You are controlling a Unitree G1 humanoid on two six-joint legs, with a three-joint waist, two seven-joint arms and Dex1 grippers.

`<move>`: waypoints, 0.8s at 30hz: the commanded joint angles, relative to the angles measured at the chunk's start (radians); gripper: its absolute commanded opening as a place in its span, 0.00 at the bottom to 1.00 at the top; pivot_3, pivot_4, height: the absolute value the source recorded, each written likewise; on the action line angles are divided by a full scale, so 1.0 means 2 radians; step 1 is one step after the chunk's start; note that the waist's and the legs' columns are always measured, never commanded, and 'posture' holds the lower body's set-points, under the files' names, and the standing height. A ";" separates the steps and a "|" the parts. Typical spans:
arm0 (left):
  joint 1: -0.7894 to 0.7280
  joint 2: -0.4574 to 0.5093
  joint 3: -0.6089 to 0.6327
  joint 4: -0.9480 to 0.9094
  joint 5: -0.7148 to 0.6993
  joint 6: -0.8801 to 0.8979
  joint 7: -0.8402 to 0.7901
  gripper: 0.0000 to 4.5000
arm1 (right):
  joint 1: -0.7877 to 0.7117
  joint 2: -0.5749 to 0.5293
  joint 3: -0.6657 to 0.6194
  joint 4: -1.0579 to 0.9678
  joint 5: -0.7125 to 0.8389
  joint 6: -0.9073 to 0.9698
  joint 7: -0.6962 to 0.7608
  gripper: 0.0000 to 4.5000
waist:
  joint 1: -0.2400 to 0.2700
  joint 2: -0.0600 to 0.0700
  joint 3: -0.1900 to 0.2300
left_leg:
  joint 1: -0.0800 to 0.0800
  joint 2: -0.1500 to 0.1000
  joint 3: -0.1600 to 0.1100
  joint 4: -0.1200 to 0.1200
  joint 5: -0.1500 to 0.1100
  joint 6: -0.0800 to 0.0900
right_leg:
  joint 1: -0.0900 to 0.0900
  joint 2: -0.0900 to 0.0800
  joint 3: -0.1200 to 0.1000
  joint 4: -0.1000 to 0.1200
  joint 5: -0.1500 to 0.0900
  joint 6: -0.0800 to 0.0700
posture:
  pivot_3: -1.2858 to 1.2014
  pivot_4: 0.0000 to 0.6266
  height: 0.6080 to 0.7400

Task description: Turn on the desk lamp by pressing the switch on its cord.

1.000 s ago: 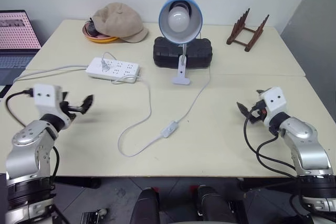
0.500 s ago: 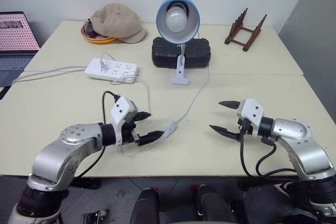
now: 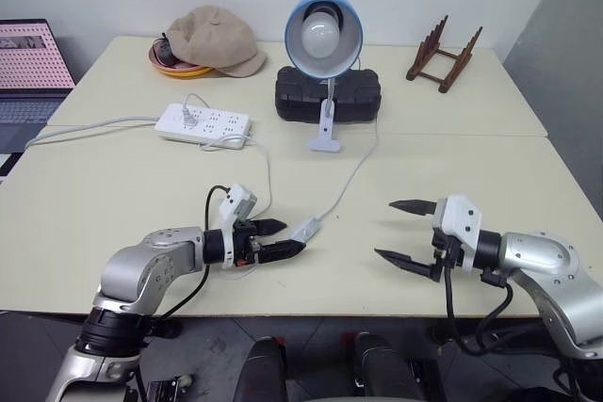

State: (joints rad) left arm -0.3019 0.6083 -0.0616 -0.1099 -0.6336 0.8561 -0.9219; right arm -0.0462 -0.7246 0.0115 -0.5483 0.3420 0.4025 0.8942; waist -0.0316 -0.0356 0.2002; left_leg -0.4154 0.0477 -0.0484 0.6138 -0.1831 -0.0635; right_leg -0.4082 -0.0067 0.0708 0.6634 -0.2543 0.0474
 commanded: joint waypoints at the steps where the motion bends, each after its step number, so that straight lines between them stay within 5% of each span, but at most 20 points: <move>1: -0.006 -0.003 -0.015 0.003 0.004 -0.010 -0.021 1.00 | 0.006 -0.007 -0.021 -0.027 0.008 0.004 -0.010 0.99 | 0.000 0.000 0.000 | 0.000 0.000 0.000 0.000 0.000 0.000 | 0.000 0.000 0.000 0.000 0.000 0.000 | 0.52 0.24 1.00; 20: 0.005 -0.009 -0.013 0.000 0.008 -0.017 -0.022 0.11 | -0.002 -0.007 -0.023 -0.017 0.009 0.005 -0.015 1.00 | -0.001 0.000 0.000 | 0.000 0.000 0.000 0.000 0.000 0.000 | 0.000 0.000 0.000 0.000 0.000 0.000 | 0.52 0.24 1.00; 24: 0.004 -0.009 -0.003 -0.009 -0.006 -0.004 -0.020 0.08 | -0.005 -0.007 -0.021 -0.013 0.008 0.006 -0.014 1.00 | 0.000 0.000 0.000 | 0.000 0.000 0.000 0.000 0.000 0.000 | 0.000 0.000 0.000 0.000 0.000 0.000 | 0.52 0.24 1.00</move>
State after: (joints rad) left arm -0.2886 0.5869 -0.0953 -0.0844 -0.6195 0.8431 -0.9529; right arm -0.0447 -0.7351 -0.0145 -0.5654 0.3420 0.4193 0.8678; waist -0.0324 -0.0357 0.2002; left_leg -0.4153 0.0477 -0.0485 0.6141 -0.1831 -0.0635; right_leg -0.4080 -0.0067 0.0709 0.6633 -0.2543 0.0473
